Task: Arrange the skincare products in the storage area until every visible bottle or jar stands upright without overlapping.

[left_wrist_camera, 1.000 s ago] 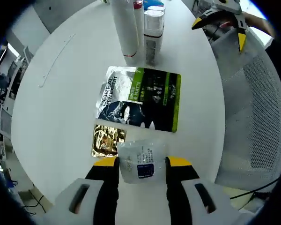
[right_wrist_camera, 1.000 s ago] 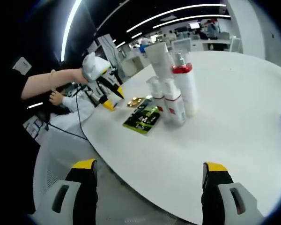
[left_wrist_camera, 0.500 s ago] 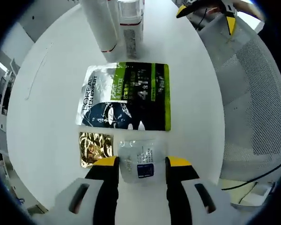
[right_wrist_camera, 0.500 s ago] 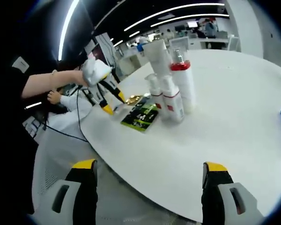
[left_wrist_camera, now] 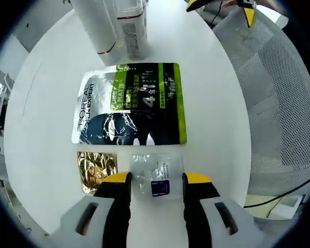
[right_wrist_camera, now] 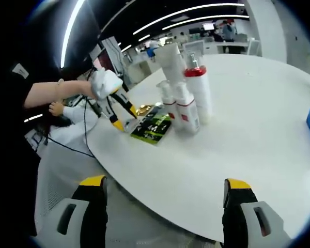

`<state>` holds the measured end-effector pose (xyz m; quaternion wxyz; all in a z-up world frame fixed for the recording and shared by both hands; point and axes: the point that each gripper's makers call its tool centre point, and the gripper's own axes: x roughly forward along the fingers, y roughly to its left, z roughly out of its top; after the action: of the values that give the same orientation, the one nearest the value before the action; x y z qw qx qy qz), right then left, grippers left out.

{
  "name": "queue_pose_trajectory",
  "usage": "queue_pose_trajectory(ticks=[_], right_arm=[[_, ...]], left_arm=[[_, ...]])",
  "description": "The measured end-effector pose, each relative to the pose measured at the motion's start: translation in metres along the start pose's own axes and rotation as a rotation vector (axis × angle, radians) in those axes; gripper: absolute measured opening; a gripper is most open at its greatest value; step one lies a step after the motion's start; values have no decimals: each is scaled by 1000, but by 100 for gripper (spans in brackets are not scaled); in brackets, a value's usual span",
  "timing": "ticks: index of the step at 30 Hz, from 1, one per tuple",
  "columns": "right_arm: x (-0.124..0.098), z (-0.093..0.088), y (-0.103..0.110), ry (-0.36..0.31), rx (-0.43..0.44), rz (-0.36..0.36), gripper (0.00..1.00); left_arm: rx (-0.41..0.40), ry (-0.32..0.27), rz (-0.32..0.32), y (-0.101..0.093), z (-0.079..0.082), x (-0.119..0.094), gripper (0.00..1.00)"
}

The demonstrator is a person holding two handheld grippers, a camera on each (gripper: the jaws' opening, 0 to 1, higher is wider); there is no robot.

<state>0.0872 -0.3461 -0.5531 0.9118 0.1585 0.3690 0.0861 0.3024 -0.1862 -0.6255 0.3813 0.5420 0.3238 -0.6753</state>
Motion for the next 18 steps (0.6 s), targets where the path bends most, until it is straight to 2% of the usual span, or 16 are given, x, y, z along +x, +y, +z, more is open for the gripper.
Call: queue_pose_trajectory(ticks=[18], right_arm=[[-1,-1,3,-2,0,-7,98]], left_arm=[[-28,-10,16,-1,3,0,35]])
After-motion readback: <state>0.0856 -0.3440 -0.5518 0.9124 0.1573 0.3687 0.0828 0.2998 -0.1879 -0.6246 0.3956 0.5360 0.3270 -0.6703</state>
